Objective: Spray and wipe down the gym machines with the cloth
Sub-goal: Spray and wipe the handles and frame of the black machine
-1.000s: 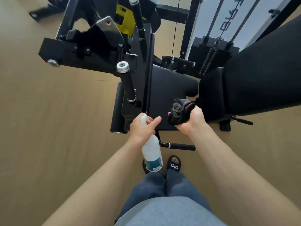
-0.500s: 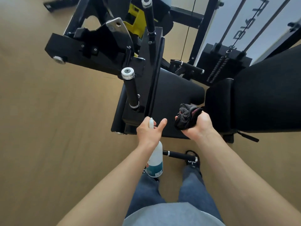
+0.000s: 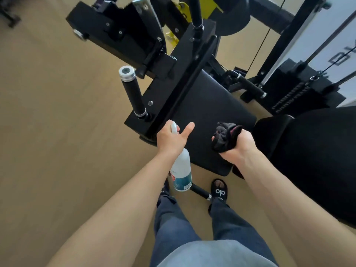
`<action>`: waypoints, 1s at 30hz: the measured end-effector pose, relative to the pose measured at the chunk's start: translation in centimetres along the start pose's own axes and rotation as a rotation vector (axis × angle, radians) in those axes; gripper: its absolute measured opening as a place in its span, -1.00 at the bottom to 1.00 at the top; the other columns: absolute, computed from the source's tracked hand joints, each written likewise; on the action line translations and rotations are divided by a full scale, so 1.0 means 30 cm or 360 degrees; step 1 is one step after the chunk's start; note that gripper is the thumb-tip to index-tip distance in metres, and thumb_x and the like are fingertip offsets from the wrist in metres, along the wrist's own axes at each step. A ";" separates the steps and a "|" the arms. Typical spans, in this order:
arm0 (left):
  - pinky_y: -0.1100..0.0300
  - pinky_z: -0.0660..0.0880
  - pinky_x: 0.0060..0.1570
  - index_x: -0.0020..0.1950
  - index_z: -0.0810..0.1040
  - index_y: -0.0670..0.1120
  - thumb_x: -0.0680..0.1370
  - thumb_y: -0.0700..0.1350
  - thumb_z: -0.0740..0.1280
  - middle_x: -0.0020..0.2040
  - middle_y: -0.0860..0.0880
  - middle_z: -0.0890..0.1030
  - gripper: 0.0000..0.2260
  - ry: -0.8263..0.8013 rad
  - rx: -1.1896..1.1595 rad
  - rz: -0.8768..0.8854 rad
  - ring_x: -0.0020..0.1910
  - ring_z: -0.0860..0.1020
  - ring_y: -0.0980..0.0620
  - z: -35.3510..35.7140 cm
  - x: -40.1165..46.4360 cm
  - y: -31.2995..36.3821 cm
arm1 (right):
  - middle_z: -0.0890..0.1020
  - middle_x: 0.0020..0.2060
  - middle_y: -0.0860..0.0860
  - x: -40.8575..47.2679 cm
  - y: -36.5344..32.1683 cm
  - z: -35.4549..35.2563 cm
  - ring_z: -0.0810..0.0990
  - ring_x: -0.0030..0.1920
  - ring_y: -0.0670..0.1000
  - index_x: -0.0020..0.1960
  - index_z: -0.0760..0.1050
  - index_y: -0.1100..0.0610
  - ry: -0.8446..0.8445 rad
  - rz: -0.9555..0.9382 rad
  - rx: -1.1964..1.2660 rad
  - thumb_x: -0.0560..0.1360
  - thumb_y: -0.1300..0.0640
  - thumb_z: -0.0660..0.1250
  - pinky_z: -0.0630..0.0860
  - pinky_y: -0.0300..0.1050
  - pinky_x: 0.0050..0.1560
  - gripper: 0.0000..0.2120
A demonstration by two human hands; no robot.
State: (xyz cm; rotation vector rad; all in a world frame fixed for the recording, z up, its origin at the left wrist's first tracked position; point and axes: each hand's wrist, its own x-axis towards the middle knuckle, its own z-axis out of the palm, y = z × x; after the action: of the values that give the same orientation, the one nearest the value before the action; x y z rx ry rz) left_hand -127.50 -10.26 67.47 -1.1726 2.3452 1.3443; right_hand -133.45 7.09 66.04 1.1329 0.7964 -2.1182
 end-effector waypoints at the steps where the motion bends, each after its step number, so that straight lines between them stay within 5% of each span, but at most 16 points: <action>1: 0.02 0.61 0.01 -0.03 0.47 -0.10 0.51 0.33 0.45 0.00 -0.11 0.66 -0.50 0.0009 0.0007 0.0012 -0.02 0.71 -0.10 0.014 0.002 0.016 | 0.60 -0.13 0.05 0.001 -0.019 -0.010 0.53 -0.20 0.04 0.05 0.57 0.17 0.0008 0.0005 -0.0017 0.67 0.10 0.05 0.50 -0.05 -0.05 -0.67; 5: 0.23 0.47 -0.19 -0.05 0.50 -0.12 0.56 0.30 0.40 -0.07 -0.11 0.70 -0.54 0.0006 0.0015 0.0015 -0.06 0.71 -0.03 0.067 0.030 0.106 | 0.55 -0.14 0.04 -0.005 -0.088 -0.026 0.49 -0.22 0.03 -0.03 0.55 0.17 -0.0037 0.0007 -0.0035 0.64 0.12 0.07 0.47 -0.06 -0.04 -0.71; 11: 0.24 0.43 -0.27 0.02 0.54 -0.19 0.57 0.29 0.41 -0.10 -0.09 0.69 -0.49 -0.0009 0.0004 0.0081 -0.06 0.72 -0.04 0.121 0.095 0.230 | 0.60 0.10 0.06 0.006 -0.175 -0.008 0.55 -0.10 0.04 0.12 0.59 0.22 0.0034 0.0015 -0.0051 0.66 0.10 0.08 0.52 -0.04 0.10 -0.66; 14: 0.27 0.40 -0.30 0.09 0.53 -0.19 0.56 0.29 0.42 -0.05 -0.07 0.66 -0.48 -0.0029 0.0027 0.0154 -0.14 0.71 0.04 0.138 0.127 0.278 | 0.60 0.07 0.06 0.019 -0.203 0.014 0.56 -0.11 0.03 0.16 0.60 0.21 0.0028 0.0029 -0.0049 0.67 0.08 0.08 0.53 -0.04 0.10 -0.65; 21: 0.28 0.40 -0.29 -0.11 0.47 -0.09 0.60 0.31 0.35 -0.26 0.01 0.60 -0.55 -0.0032 0.0056 0.0121 -0.24 0.64 0.12 0.180 0.198 0.384 | 0.56 0.07 0.06 0.049 -0.273 0.050 0.51 -0.14 0.02 0.08 0.58 0.20 -0.0016 0.0018 0.0051 0.67 0.09 0.08 0.42 -0.04 0.34 -0.68; 30: 0.26 0.40 -0.29 0.04 0.55 -0.15 0.59 0.31 0.36 -0.22 0.00 0.60 -0.51 -0.0079 -0.0063 0.0112 -0.31 0.59 0.15 0.203 0.257 0.454 | 0.58 -0.08 0.05 0.114 -0.381 0.090 0.50 -0.14 0.06 -0.01 0.60 0.18 0.0026 -0.0061 0.0033 0.63 0.13 0.10 0.47 0.00 0.25 -0.69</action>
State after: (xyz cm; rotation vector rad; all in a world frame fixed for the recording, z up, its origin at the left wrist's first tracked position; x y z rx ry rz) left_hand -143.64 -5.83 68.80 -1.0634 2.3561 1.4320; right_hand -144.78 11.62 66.86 1.1553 0.8114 -2.1557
